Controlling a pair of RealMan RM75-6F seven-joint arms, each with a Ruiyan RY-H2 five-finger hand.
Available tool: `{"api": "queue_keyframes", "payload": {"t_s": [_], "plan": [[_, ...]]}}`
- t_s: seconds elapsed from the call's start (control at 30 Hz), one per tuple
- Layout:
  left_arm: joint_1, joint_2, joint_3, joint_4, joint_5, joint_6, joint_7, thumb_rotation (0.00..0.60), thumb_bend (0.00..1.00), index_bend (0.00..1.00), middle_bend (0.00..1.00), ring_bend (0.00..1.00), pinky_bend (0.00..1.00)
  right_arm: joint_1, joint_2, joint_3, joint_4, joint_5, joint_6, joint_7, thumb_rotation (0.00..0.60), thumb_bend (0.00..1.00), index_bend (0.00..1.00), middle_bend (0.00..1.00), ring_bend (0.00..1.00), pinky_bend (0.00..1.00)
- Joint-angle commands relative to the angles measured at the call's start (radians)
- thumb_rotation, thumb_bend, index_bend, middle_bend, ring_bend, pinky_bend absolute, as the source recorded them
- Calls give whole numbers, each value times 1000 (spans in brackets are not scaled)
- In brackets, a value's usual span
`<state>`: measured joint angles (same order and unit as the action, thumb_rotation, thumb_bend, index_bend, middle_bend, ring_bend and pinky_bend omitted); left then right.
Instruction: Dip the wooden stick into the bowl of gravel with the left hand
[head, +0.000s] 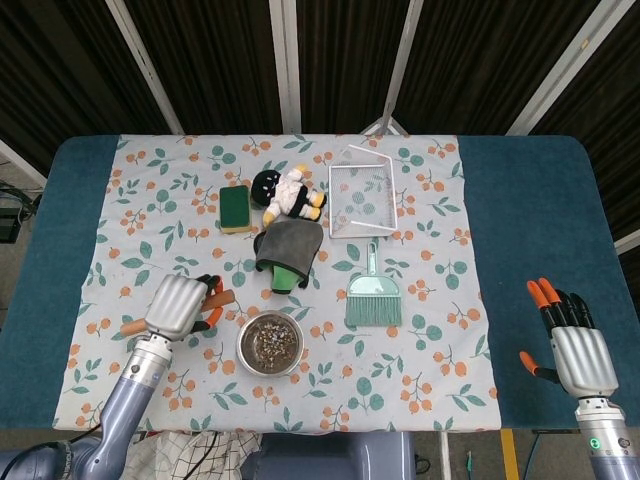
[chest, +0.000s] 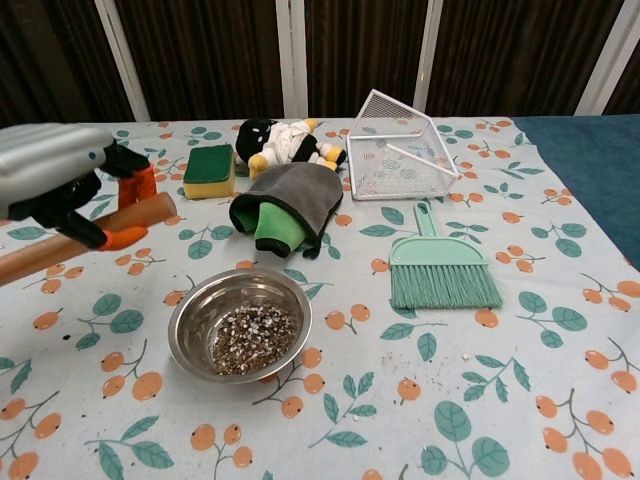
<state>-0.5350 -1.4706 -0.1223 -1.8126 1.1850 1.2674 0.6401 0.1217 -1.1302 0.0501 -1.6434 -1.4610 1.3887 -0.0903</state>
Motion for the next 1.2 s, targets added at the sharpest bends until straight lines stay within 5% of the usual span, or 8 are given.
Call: {"api": "queue_keyframes", "payload": {"t_s": [0.03,0.33,0.73,1.2], "plan": [[8,32,-30,-51,41,34,-52,600,890,555,631,847,937,0,0,0,-1,1,-1,-1,600,269,0,0,0,0],[5,-43,-86,-84,228,139,-253,600,887,554,631,847,937,-1,-2,0,-1,0,1,-1,600,269,0,0,0,0],[-17,-307,-63,180,409,239,-631,600,885,555,631,857,950,0,-2,1,-2,7,-2,6,600,268,0,0,0,0],[-35,-464,-52,411,528,356,-971,600,889,554,631,859,951,1,-2,2,-3,7,-4,13,600,269,0,0,0,0]]}}
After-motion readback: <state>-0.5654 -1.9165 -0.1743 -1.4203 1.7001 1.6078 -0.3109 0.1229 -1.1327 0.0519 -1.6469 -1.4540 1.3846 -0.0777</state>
